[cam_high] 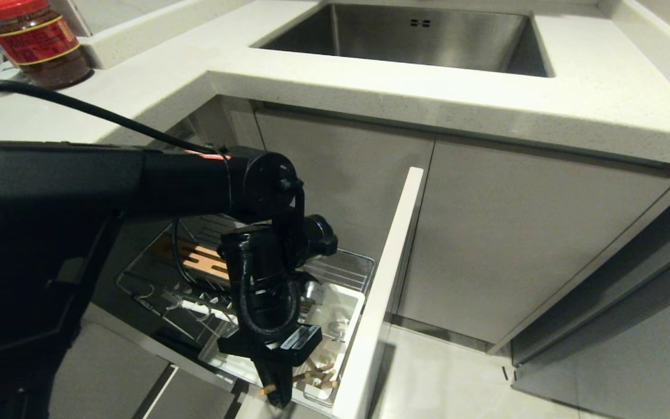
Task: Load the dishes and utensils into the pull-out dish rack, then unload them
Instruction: Take the chopsticks out of the cupboard
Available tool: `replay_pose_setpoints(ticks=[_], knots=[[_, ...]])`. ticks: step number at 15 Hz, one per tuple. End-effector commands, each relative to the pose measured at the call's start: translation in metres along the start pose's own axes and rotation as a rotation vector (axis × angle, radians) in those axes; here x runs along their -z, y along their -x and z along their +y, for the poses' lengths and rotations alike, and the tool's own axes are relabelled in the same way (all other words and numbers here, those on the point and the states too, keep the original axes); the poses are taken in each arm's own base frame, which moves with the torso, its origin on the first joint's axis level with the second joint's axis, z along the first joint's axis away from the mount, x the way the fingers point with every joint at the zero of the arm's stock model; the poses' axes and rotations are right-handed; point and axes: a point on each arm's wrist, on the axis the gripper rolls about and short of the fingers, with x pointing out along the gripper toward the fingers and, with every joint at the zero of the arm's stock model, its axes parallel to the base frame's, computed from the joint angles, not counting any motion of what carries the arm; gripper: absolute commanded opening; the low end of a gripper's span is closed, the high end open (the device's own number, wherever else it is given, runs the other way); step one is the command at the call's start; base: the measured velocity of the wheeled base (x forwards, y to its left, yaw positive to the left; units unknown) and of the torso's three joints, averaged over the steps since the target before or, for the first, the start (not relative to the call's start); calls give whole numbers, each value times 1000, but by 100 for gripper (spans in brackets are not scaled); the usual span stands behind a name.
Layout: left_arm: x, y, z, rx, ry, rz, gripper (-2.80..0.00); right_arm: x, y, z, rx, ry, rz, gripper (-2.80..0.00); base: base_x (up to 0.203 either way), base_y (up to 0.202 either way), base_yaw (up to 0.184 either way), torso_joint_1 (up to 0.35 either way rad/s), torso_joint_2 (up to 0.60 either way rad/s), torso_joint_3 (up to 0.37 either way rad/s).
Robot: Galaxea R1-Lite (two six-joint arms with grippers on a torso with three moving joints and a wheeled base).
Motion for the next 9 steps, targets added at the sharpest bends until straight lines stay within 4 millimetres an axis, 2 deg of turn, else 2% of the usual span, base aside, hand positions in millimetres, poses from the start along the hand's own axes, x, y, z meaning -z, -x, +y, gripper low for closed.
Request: replay_pose_setpoints(ticks=[1,3,9], knots=[[20,17,-1,-16,-16,-59,-280,7,-1,0,0,0,25,-280,0,0,0,0,0,0],[38,30,0,-37,-31,-109,-280,7,-1,0,0,0,24,-280,0,0,0,0,0,0],[122,74,8,-109,-84,-346,-280,7,-1,0,0,0,24,-280,0,0,0,0,0,0]])
